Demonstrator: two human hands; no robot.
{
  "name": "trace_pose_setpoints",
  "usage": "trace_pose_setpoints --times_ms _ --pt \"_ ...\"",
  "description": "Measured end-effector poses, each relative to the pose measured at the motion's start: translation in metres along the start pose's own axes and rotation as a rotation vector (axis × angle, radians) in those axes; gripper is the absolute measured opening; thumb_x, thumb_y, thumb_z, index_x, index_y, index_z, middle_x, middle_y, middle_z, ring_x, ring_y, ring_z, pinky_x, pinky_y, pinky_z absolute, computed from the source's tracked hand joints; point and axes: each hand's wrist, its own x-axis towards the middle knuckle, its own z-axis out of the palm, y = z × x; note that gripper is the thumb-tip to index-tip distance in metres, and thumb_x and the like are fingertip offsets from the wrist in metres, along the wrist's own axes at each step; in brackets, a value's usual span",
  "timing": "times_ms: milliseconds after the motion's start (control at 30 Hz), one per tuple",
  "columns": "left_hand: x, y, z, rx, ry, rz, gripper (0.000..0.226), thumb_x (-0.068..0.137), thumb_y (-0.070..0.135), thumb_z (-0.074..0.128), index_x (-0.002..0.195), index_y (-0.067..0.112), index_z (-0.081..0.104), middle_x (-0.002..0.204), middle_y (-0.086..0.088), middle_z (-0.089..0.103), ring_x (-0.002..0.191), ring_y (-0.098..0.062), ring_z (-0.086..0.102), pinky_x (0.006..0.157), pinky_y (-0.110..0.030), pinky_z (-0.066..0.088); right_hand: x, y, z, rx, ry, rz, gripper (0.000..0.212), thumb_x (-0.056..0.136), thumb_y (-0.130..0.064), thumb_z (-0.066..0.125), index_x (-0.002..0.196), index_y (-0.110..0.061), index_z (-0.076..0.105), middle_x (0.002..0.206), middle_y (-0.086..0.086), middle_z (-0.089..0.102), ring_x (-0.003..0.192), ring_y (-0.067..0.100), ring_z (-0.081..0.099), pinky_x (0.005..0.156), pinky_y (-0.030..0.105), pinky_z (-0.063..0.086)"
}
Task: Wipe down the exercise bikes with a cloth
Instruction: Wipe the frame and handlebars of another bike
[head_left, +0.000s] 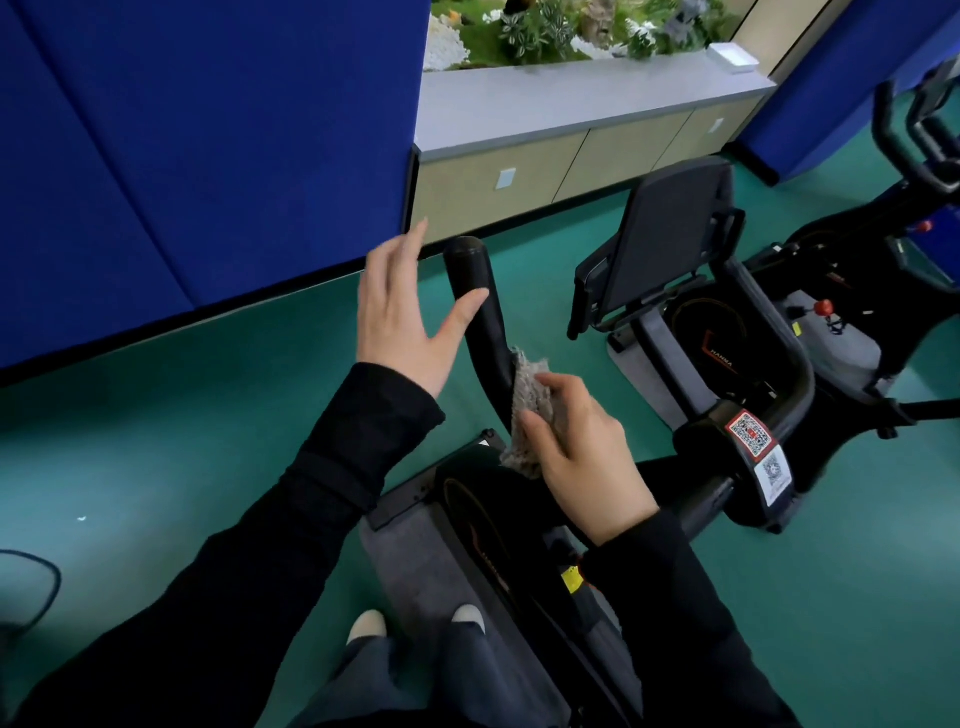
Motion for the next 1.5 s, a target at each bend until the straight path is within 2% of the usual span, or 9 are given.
trace_pose_setpoints --times_ms 300,433,633,800,967,1133,1233,1400,1500 --pt "-0.002 0.004 -0.011 0.46 -0.073 0.747 0.02 0.088 0.024 0.061 0.101 0.012 0.07 0.119 -0.005 0.064 0.122 -0.024 0.048 0.099 -0.039 0.03 0.001 -0.021 0.018 -0.108 0.263 -0.036 0.037 0.09 -0.02 0.061 0.125 -0.01 0.054 0.109 0.01 0.065 0.094 0.033 0.063 0.073 0.037 0.047" --pt "0.012 0.011 -0.005 0.504 -0.187 0.821 0.019 0.089 0.023 0.056 0.088 0.013 0.072 0.097 -0.002 0.07 0.112 -0.024 0.059 0.104 -0.039 0.028 0.006 -0.026 0.022 -0.174 0.279 -0.053 0.024 0.09 -0.022 0.061 0.112 -0.012 0.056 0.1 0.008 0.061 0.081 0.034 0.059 0.059 0.029 0.029" --pt "0.017 0.014 0.001 0.573 -0.21 0.852 0.026 0.089 0.029 0.057 0.076 0.013 0.073 0.082 0.0 0.067 0.099 -0.025 0.062 0.108 -0.04 0.024 -0.016 -0.022 0.018 -0.174 0.298 -0.055 0.018 0.089 -0.019 0.063 0.105 -0.012 0.058 0.098 0.008 0.063 0.077 0.033 0.061 0.059 0.035 0.044" --pt "0.01 0.014 0.007 0.587 -0.241 0.865 0.028 0.088 0.031 0.057 0.076 0.011 0.074 0.078 -0.001 0.067 0.096 -0.025 0.062 0.111 -0.041 0.02 0.001 -0.006 0.001 0.001 0.108 0.106 0.027 0.093 -0.027 0.056 0.118 -0.016 0.057 0.088 0.003 0.066 0.087 0.029 0.06 0.074 0.03 0.04" --pt "0.011 0.01 0.008 0.558 -0.211 0.854 0.026 0.088 0.028 0.058 0.074 0.012 0.073 0.075 0.0 0.065 0.092 -0.025 0.062 0.11 -0.04 0.021 0.033 0.021 -0.026 0.266 -0.406 0.242 0.035 0.095 -0.023 0.054 0.129 -0.012 0.053 0.109 0.004 0.065 0.103 0.019 0.061 0.092 0.024 0.046" --pt "0.008 0.009 0.015 0.567 -0.154 0.842 0.026 0.088 0.024 0.056 0.071 0.012 0.072 0.073 -0.001 0.063 0.088 -0.027 0.062 0.11 -0.04 0.022 0.059 0.028 -0.031 0.58 -0.735 0.426 0.037 0.098 -0.02 0.046 0.13 -0.002 0.051 0.129 0.022 0.057 0.121 0.038 0.053 0.104 0.046 0.04" --pt "0.009 0.008 0.016 0.579 -0.142 0.834 0.027 0.089 0.024 0.055 0.071 0.012 0.071 0.073 0.0 0.063 0.088 -0.026 0.062 0.11 -0.04 0.021 0.061 0.031 -0.037 0.52 -0.827 0.365 0.035 0.099 -0.021 0.043 0.124 -0.001 0.055 0.122 0.016 0.062 0.106 0.024 0.06 0.093 0.026 0.047" --pt "0.008 0.008 0.018 0.594 -0.128 0.825 0.026 0.089 0.022 0.056 0.071 0.011 0.071 0.073 0.001 0.063 0.089 -0.026 0.061 0.11 -0.041 0.022 0.046 0.047 -0.05 0.159 -0.889 0.209 0.033 0.097 -0.031 0.047 0.114 -0.005 0.06 0.117 0.007 0.065 0.107 0.019 0.06 0.101 0.031 0.04" --pt "0.006 0.01 0.02 0.634 -0.111 0.809 0.025 0.088 0.022 0.055 0.072 0.01 0.071 0.073 0.0 0.062 0.089 -0.027 0.061 0.11 -0.041 0.021 0.038 0.038 -0.041 0.325 -0.726 0.243 0.03 0.097 -0.023 0.05 0.114 0.0 0.059 0.116 0.02 0.065 0.1 0.021 0.06 0.101 0.042 0.042"
